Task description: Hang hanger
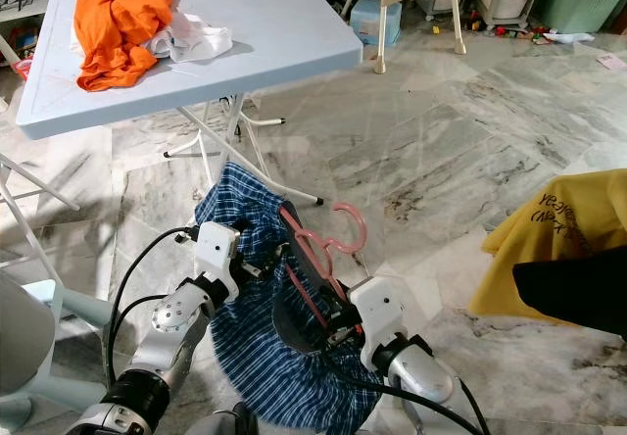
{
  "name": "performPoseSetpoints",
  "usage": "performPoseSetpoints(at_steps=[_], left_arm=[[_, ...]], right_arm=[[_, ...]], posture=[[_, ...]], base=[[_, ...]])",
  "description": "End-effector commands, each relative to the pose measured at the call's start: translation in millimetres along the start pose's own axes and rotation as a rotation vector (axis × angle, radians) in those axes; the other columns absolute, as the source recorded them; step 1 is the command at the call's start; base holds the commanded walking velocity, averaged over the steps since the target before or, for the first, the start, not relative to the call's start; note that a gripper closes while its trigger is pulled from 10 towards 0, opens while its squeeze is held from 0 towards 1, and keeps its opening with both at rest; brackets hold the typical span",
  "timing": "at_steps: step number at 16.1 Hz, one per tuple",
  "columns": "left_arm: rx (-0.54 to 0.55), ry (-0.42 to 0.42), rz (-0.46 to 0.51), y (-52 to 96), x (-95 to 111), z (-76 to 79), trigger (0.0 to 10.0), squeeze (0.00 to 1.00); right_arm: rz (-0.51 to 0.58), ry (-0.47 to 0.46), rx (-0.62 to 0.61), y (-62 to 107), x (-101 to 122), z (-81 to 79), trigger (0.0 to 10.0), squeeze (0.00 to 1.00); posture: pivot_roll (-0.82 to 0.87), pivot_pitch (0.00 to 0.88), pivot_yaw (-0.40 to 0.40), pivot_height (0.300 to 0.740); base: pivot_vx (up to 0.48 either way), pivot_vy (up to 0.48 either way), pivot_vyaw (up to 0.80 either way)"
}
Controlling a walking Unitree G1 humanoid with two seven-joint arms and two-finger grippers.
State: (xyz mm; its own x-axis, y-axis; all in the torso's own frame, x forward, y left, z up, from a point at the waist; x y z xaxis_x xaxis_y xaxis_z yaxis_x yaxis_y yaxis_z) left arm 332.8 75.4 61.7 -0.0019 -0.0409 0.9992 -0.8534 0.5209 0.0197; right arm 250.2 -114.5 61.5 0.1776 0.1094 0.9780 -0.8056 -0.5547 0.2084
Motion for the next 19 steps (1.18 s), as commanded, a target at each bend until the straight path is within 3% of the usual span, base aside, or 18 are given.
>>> performPoseSetpoints(at_steps=[1, 4, 10, 11, 12, 16, 19], left_arm=[[-0.028, 0.015, 0.000, -1.1, -1.0, 4.8, 10.0, 0.00], [-0.116, 0.068, 0.018, -1.5, 4.6, 13.6, 10.0, 0.00], [-0.144, 0.068, -0.011, -7.7, 2.9, 21.8, 10.0, 0.00], [-0.133, 0.057, -0.024, -8.1, 0.7, 19.9, 2.7, 0.00], [-0.100, 0.042, -0.040, -8.6, -1.7, 13.6, 0.0, 0.00], [-0.007, -0.003, -0.043, -9.7, 0.9, -4.9, 0.0, 0.00], [-0.010, -0.031, -0.045, -10.4, 0.9, -4.9, 0.0, 0.00]], right_arm=[[0.020, 0.001, 0.048, 0.1, 7.8, -6.6, 10.0, 0.00], [0.017, 0.024, 0.023, 2.3, 11.6, 3.5, 10.0, 0.00], [0.010, 0.026, 0.056, 1.1, 12.9, -3.5, 10.0, 0.00], [0.009, 0.028, 0.061, 1.6, 13.3, -3.6, 10.0, 0.00], [0.006, 0.031, 0.068, 2.9, 13.9, -2.9, 10.0, 0.00], [-0.007, 0.043, 0.062, 7.5, 11.7, 1.5, 10.0, 0.00], [-0.013, 0.058, 0.029, 9.3, 11.0, 5.7, 10.0, 0.00]], posture=[[-0.19, 0.174, 0.047, 0.740], [-0.20, 0.174, 0.051, 0.740], [-0.21, 0.174, 0.052, 0.740], [-0.21, 0.172, 0.053, 0.740], [-0.21, 0.171, 0.053, 0.740], [-0.23, 0.170, 0.056, 0.740], [-0.23, 0.172, 0.059, 0.740]], base=[[0.000, 0.000, 0.00], [0.000, 0.000, 0.00], [0.000, 0.000, 0.00], [0.000, 0.000, 0.00], [0.000, 0.000, 0.00], [0.000, 0.000, 0.00], [0.000, 0.000, 0.00]])
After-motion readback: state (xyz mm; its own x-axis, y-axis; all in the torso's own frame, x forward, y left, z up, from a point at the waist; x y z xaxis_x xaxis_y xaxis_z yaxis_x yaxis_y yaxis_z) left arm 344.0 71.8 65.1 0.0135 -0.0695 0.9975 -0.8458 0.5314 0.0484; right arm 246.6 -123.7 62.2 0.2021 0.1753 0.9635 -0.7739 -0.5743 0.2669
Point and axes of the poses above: a point about 5 cm out from each wrist's last joint towards the gripper, its own y axis pointing back from the gripper into the wrist, its own x axis along the axis of the wrist's last joint, z = x × y, the point moved 3 cm from there along -y, pointing out of the wrist towards the gripper, and after that the axes turned 4 degrees about -y, right-handed, at the moved point
